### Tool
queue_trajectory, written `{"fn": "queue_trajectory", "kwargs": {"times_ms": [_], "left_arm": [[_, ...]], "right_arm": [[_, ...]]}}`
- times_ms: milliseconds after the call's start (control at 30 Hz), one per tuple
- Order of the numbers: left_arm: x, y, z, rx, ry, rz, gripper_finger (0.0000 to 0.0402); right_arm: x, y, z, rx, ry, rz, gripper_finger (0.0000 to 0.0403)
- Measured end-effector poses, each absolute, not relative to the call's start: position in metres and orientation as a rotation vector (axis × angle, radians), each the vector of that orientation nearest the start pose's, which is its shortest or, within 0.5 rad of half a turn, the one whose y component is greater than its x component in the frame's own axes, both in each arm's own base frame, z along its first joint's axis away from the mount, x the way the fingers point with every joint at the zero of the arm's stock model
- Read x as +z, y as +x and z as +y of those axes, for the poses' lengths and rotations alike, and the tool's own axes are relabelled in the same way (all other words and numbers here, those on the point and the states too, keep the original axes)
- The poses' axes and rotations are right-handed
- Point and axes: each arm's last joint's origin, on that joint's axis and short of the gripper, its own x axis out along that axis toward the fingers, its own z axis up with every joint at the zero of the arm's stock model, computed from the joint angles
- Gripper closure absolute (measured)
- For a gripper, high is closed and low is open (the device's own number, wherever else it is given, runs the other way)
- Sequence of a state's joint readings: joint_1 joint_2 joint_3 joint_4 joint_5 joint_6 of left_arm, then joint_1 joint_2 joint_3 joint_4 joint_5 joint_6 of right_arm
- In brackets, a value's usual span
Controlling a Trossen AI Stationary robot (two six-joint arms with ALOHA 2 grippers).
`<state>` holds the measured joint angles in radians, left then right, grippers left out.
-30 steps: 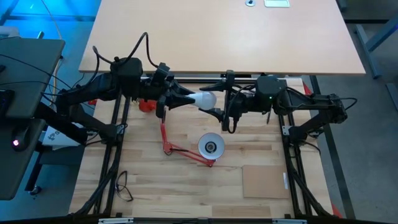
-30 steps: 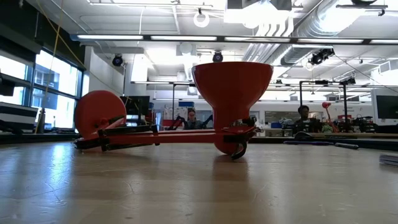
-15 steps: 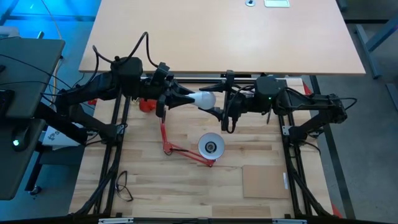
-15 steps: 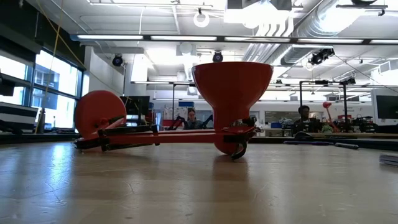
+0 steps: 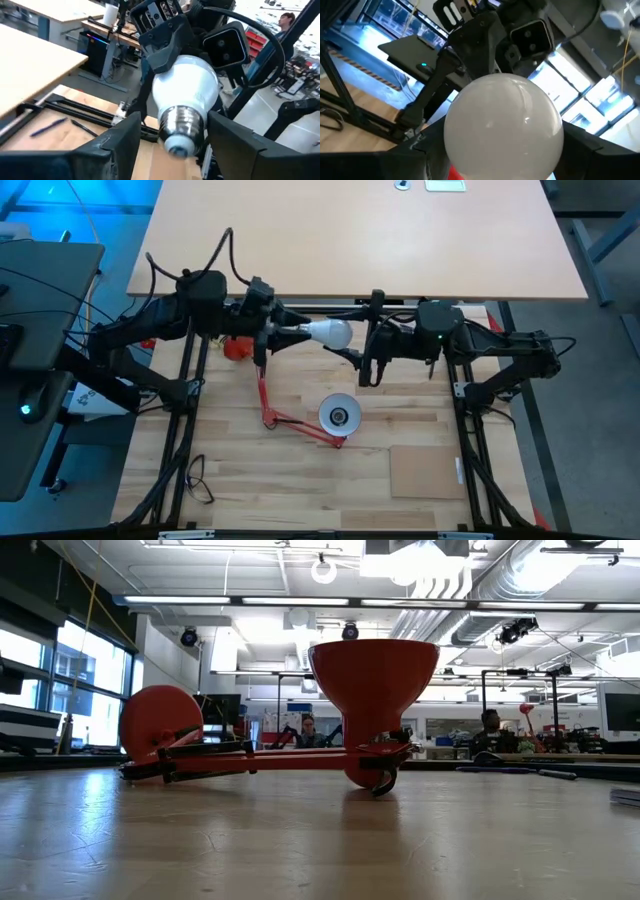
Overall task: Screw lightbulb
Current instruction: Insert the lightbulb into the desk lamp
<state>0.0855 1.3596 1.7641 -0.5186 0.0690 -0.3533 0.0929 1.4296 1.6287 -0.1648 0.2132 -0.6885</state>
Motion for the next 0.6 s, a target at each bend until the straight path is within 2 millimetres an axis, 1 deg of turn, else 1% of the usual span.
{"fn": "queue_trajectory", "kwargs": {"times_ms": [67,133,267,400,500,533,600], "left_arm": [[0.506,0.252,0.025,0.070,-0.353,0.095,0.0181],[0.511,0.238,0.029,0.128,-0.340,0.080,0.0181],[0.513,0.209,0.032,0.240,-0.283,0.127,0.0180],[0.508,0.193,0.031,0.303,-0.236,0.191,0.0180],[0.498,0.187,0.030,0.310,-0.221,0.218,0.0179],[0.492,0.185,0.030,0.311,-0.224,0.231,0.0179],[0.473,0.186,0.030,0.317,-0.238,0.285,0.0179]], "right_arm": [[0.475,0.302,0.021,-0.142,-0.646,0.039,0.0155],[0.473,0.298,0.020,-0.156,-0.571,0.081,0.0155],[0.461,0.293,0.018,-0.140,-0.259,0.192,0.0155],[0.440,0.292,0.022,-0.025,0.048,0.379,0.0155],[0.424,0.290,0.030,0.057,0.223,0.550,0.0155],[0.421,0.289,0.032,0.065,0.261,0.588,0.0155],[0.416,0.286,0.036,0.072,0.305,0.651,0.0155]]}}
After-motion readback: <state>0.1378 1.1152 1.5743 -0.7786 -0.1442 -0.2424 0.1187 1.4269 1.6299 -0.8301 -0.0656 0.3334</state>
